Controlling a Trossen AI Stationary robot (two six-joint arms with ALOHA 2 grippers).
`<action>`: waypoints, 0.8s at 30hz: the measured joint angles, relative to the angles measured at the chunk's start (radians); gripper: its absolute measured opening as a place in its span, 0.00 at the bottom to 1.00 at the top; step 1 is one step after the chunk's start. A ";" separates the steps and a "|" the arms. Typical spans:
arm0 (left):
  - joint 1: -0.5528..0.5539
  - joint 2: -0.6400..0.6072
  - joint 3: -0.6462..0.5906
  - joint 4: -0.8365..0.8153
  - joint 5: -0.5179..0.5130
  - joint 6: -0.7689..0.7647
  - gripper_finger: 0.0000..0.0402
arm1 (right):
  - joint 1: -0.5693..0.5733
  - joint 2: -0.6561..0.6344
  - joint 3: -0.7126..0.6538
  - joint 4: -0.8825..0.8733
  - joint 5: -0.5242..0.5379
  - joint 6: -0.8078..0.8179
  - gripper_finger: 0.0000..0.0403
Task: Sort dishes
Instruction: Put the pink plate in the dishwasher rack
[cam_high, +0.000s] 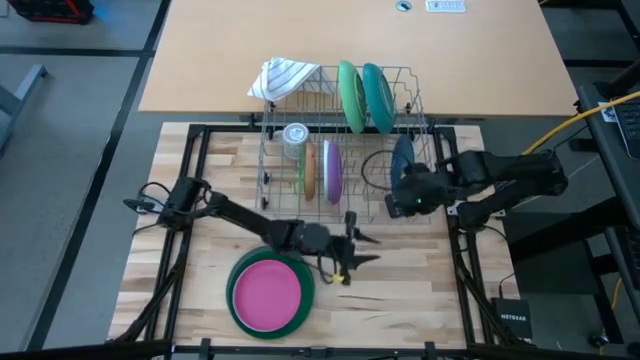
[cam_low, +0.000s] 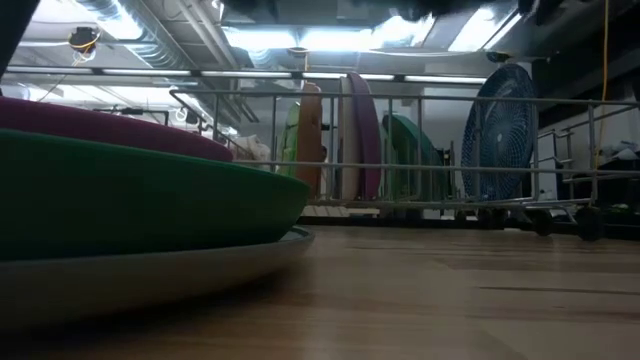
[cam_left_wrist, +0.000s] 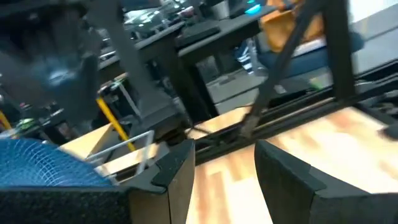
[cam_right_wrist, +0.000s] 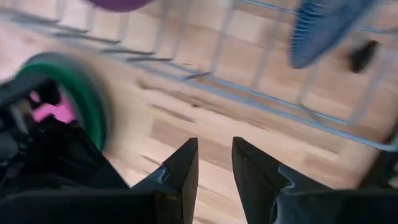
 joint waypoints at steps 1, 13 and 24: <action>-0.017 -0.011 0.000 -0.011 -0.009 0.001 0.39 | 0.026 0.000 0.000 0.023 0.019 0.000 0.25; -0.266 -0.114 0.000 -0.464 -0.280 -0.279 0.39 | 0.307 0.037 0.000 0.303 0.172 -0.059 0.25; -0.475 -0.115 0.000 -0.802 -0.386 -0.871 0.39 | 0.447 0.232 0.000 0.349 0.188 -0.059 0.25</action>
